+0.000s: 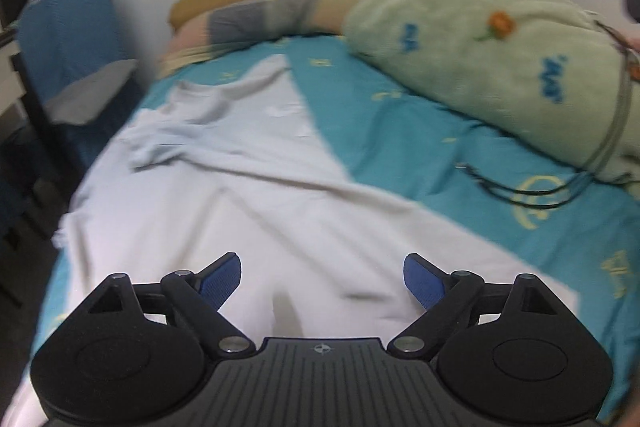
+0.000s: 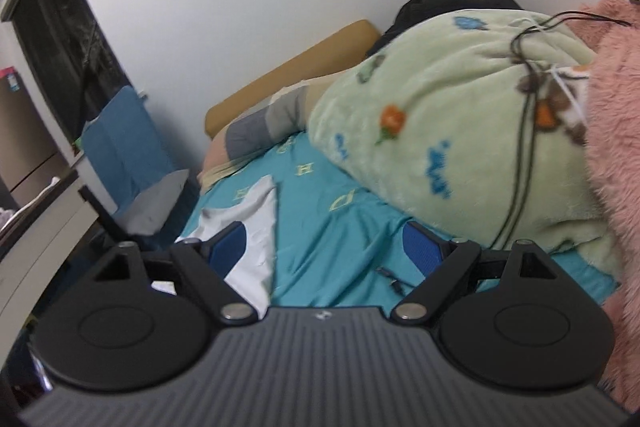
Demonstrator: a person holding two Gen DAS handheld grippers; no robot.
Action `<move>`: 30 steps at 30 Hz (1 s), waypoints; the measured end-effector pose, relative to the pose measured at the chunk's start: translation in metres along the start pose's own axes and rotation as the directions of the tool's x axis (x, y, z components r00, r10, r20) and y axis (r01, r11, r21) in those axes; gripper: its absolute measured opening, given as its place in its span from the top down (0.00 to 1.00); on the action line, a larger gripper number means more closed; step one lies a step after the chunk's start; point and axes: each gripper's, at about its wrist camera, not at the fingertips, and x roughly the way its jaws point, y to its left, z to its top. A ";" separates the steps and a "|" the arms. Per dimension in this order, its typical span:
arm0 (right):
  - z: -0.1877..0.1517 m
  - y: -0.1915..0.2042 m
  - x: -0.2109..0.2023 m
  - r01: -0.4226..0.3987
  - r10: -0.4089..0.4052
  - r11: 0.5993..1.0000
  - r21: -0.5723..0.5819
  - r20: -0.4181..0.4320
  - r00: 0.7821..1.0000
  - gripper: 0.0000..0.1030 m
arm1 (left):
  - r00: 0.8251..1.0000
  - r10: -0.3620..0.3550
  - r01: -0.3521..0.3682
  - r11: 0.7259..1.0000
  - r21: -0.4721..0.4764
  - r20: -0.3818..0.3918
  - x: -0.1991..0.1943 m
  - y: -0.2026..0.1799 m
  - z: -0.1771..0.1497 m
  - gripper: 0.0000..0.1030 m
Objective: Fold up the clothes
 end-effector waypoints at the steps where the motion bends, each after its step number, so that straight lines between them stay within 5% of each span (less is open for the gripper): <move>1: 0.000 -0.007 0.005 0.019 -0.019 1.000 0.003 -0.004 1.000 0.16 | 1.000 -0.026 0.026 1.000 0.005 -0.002 0.001 -0.015 0.002 0.14; 5: -0.001 -0.033 0.027 0.101 -0.096 0.992 0.081 -0.063 0.993 0.16 | 0.988 -0.151 0.152 0.988 0.006 -0.039 0.010 -0.068 -0.002 0.27; 10: 0.002 -0.047 0.031 0.116 -0.110 0.984 0.133 -0.052 0.993 0.16 | 0.945 -0.324 0.326 0.944 0.045 -0.049 0.016 -0.111 -0.016 0.32; 13: 0.003 -0.054 0.032 0.121 -0.117 0.981 0.154 -0.040 0.992 0.16 | 0.934 -0.350 0.354 0.933 0.060 -0.072 0.024 -0.123 -0.029 0.34; 18: 0.005 -0.061 0.036 0.132 -0.130 0.976 0.173 -0.025 0.991 0.16 | 0.936 -0.347 0.352 0.924 0.152 -0.055 0.032 -0.133 -0.046 0.60; 20: 0.005 -0.060 0.041 0.132 -0.130 0.978 0.164 -0.023 0.991 0.16 | 0.936 -0.347 0.351 0.927 0.129 -0.060 0.037 -0.130 -0.047 0.93; 25: 0.006 -0.057 0.038 0.098 -0.109 0.979 0.179 0.052 0.993 0.16 | 0.929 -0.369 0.368 0.929 0.026 0.027 0.005 -0.094 -0.032 0.97; 30: 0.012 -0.033 0.012 0.009 -0.029 0.997 0.080 0.249 0.968 0.16 | 0.907 -0.399 0.415 0.900 -0.135 0.135 -0.069 -0.020 -0.009 0.97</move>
